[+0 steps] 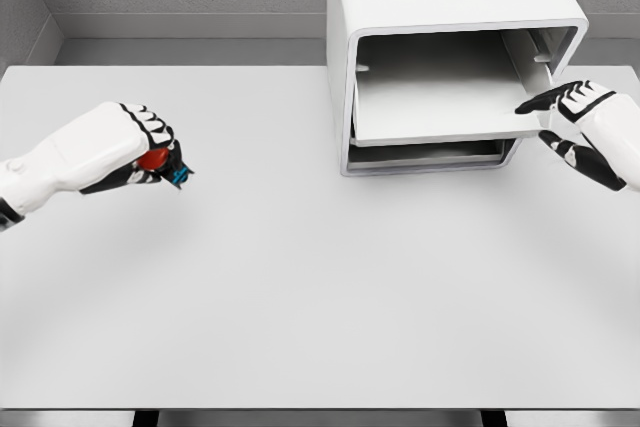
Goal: Slide open multi-storey tabletop storage cabinets and put open load switch and slide close multi-storey tabletop storage cabinets
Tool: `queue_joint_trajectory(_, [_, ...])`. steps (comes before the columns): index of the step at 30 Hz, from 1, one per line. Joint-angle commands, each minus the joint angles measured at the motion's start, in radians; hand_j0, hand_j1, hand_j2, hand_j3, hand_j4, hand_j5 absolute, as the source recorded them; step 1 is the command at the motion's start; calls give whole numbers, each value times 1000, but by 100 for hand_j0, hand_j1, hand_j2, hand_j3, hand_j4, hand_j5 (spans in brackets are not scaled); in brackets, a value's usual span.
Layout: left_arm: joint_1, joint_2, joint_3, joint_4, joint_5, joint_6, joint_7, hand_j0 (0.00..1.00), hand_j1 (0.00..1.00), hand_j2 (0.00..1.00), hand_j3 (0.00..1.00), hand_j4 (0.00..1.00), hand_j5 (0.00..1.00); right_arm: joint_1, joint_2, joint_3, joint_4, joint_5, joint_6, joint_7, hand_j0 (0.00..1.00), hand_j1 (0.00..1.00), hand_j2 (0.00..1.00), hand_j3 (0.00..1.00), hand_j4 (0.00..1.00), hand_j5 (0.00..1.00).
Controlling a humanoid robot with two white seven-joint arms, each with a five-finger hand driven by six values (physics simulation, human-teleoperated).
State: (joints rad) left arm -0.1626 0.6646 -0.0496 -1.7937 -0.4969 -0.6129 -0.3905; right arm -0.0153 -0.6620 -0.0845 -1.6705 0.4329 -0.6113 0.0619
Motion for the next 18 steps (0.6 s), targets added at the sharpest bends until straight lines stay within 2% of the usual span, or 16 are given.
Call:
queue_joint_trajectory(1, [0, -23, -1, 0, 4, 2, 1, 33, 33, 33, 33, 33, 33, 0, -2, -29, 55, -7, 0, -1, 61, 61, 61, 61, 61, 61])
queue_joint_trajectory(6, [-23, -71, -10, 3, 3, 2, -2, 33, 33, 33, 33, 33, 33, -21, -7, -43, 195, -7, 0, -1, 61, 61, 61, 61, 61, 61])
queue_joint_trajectory(11, [-44, -105, -9, 13, -45, 2, -4, 33, 33, 33, 33, 33, 33, -20, -8, -54, 255, -3, 0, 3, 61, 61, 61, 61, 61, 61])
queue_joint_trajectory(18, [-64, -143, -9, 23, -63, 2, -4, 32, 32, 32, 32, 32, 32, 0, -10, -54, 301, -2, 0, 32, 62, 62, 62, 62, 62, 62])
